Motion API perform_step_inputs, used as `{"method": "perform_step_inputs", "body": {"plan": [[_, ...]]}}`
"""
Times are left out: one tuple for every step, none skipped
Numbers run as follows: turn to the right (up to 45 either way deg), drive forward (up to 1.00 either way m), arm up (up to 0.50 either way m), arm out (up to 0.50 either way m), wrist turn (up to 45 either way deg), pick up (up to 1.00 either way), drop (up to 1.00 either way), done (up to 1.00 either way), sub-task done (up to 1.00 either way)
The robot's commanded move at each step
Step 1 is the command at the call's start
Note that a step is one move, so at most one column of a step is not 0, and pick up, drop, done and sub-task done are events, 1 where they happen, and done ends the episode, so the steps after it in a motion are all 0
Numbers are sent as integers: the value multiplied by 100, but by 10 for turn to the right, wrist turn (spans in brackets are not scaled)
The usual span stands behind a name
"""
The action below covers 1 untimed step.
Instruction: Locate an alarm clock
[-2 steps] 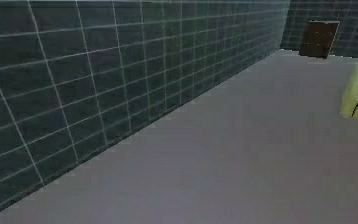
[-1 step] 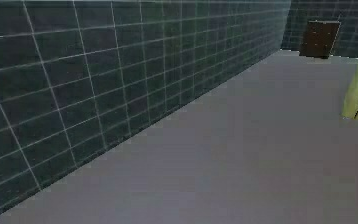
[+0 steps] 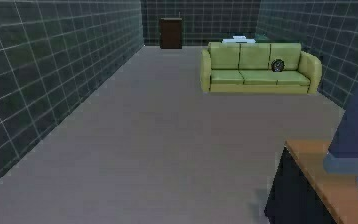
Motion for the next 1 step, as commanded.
{"method": "perform_step_inputs", "body": {"plan": [[0,100,0,0,0,0,0,0,0]]}}
